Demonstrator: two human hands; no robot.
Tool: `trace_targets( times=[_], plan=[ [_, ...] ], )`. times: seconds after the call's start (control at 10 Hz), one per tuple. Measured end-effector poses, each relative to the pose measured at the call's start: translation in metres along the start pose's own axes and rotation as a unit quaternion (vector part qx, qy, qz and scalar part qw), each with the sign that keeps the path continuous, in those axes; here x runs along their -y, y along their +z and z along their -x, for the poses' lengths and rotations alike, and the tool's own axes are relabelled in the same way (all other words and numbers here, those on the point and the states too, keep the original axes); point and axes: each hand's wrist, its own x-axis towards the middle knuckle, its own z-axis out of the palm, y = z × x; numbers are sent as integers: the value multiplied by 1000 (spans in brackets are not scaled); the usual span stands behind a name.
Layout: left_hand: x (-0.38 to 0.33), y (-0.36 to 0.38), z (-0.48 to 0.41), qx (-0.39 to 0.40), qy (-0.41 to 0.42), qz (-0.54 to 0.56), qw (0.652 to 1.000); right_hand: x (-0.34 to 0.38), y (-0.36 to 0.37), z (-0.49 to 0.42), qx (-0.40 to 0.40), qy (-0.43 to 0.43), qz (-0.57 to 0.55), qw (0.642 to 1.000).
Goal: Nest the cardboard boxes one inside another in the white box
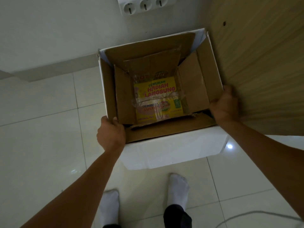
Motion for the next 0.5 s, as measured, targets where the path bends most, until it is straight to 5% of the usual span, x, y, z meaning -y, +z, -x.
trace_targets(
  times=[0.3,0.5],
  plan=[
    [-1,-12,6,85,-26,1,996,-4,-2,38,-39,-175,137,974],
    [3,-47,23,100,-31,9,994,18,-20,58,47,-232,115,965]
  ],
)
